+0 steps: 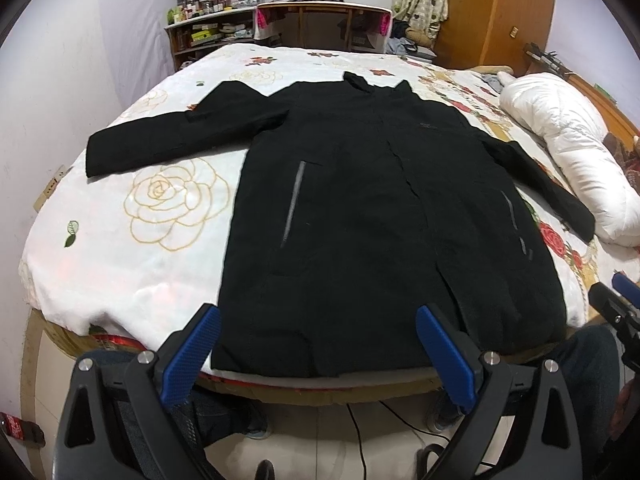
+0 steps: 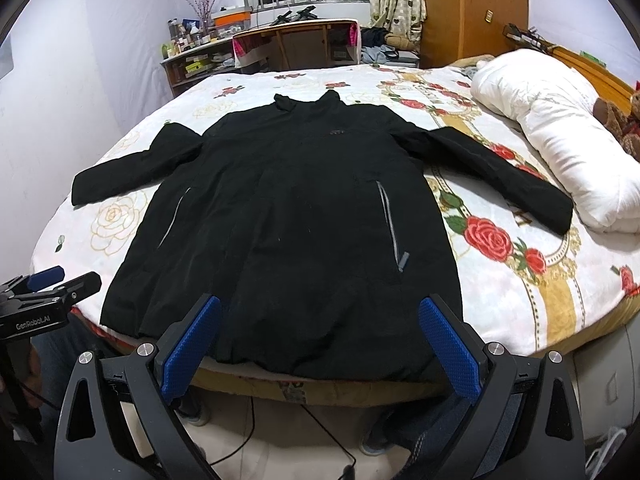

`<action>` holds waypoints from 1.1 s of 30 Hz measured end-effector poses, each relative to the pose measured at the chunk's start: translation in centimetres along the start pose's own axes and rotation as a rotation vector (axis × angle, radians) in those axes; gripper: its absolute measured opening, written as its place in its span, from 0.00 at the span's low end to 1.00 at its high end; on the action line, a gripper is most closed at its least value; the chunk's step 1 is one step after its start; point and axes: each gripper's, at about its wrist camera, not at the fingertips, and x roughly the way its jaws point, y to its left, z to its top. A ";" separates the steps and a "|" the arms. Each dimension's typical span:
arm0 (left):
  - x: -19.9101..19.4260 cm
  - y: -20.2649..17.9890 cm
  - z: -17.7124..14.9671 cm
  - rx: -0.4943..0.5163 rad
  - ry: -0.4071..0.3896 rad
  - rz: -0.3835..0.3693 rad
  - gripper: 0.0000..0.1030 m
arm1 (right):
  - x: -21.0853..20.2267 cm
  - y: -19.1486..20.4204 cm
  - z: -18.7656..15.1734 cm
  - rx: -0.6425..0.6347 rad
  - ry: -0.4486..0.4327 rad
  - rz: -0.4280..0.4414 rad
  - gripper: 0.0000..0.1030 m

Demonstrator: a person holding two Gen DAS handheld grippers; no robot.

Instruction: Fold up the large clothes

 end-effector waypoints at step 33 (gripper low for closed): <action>15.6 19.8 11.3 -0.340 0.015 0.175 0.83 | 15.9 10.3 12.0 -0.207 0.073 0.063 0.96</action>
